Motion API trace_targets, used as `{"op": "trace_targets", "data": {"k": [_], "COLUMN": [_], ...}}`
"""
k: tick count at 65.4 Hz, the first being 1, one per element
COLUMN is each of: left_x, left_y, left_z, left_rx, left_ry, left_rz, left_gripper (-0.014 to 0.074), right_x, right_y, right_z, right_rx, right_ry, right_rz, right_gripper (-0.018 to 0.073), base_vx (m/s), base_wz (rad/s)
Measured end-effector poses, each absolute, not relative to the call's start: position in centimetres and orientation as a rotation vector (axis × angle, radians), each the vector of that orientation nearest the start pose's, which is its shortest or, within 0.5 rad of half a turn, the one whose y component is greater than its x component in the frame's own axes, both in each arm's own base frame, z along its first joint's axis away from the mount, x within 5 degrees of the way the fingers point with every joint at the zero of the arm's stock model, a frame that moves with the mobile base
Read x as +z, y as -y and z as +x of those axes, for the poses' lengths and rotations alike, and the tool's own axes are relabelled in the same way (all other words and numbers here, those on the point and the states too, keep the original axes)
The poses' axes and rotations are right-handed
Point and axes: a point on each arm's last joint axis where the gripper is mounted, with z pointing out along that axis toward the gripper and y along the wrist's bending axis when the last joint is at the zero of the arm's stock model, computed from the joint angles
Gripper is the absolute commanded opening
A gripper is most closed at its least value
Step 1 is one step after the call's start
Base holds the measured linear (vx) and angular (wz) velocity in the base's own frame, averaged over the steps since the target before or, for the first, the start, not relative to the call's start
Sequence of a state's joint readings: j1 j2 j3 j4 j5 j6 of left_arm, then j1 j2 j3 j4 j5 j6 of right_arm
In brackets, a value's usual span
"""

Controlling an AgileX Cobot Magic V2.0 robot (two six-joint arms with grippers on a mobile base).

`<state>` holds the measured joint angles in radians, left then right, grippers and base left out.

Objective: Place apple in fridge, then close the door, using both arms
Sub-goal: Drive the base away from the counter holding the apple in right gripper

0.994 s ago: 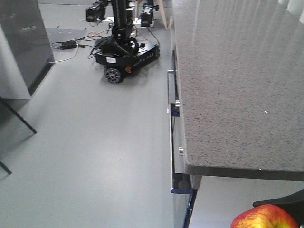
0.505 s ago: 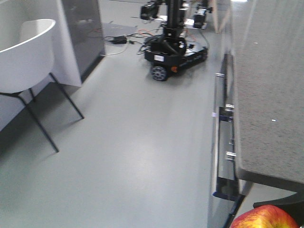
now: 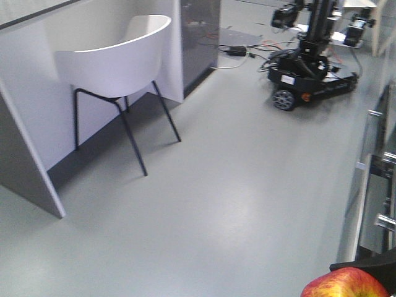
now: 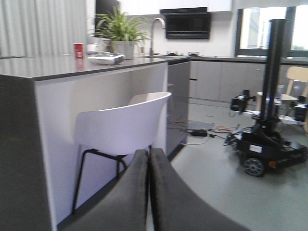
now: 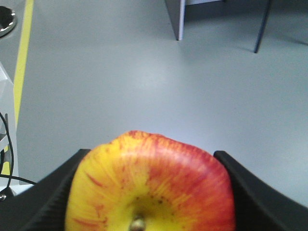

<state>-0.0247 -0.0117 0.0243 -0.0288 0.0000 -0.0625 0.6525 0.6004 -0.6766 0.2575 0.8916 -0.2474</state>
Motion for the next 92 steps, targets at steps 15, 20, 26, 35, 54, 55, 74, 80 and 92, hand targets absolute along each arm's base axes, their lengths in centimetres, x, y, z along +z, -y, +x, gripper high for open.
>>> {"op": "trace_targets", "data": {"k": [15, 20, 26, 35, 54, 55, 74, 80, 92], "left_x": [20.56, 20.56, 20.56, 20.56, 20.56, 20.56, 20.56, 20.56, 20.56], "left_y": [0.14, 0.14, 0.14, 0.14, 0.14, 0.14, 0.14, 0.14, 0.14], "left_z": [5.63, 5.63, 5.63, 5.63, 5.63, 5.63, 5.63, 5.63, 5.63], "left_rx": [-0.093, -0.093, -0.093, -0.093, -0.093, -0.093, -0.093, -0.093, -0.093], "left_ry": [-1.496, -1.496, -1.496, -1.496, -1.496, -1.496, -1.496, -1.496, -1.496], "left_rz": [-0.05, -0.05, -0.05, -0.05, -0.05, -0.05, -0.05, -0.05, -0.05], "left_gripper": [-0.0006, -0.0006, -0.0006, -0.0006, -0.0006, -0.0006, -0.0006, -0.0006, -0.0006], "right_x": [31.86, 31.86, 31.86, 31.86, 31.86, 31.86, 31.86, 31.86, 31.86], "right_y": [-7.51, -7.51, -7.51, -7.51, -7.51, -7.51, -7.51, -7.51, -7.51], "right_z": [6.86, 6.86, 6.86, 6.86, 6.86, 6.86, 6.86, 6.86, 6.86], "right_rx": [0.521, 0.521, 0.521, 0.521, 0.521, 0.521, 0.521, 0.521, 0.521], "right_ry": [-2.125, -2.125, -2.125, -2.125, -2.125, -2.125, -2.125, -2.125, -2.125], "right_rz": [-0.933, -0.933, -0.933, -0.933, -0.933, -0.933, -0.933, -0.933, -0.933], "right_gripper": [0.0169, 0.0169, 0.0169, 0.0169, 0.0169, 0.0169, 0.0169, 0.0169, 0.0169], "base_vx": [-0.07, -0.06, -0.06, -0.05, -0.05, -0.05, -0.04, -0.03, -0.02], "base_wz": [0.44, 0.43, 0.41, 0.38, 0.36, 0.35, 0.33, 0.32, 0.34]}}
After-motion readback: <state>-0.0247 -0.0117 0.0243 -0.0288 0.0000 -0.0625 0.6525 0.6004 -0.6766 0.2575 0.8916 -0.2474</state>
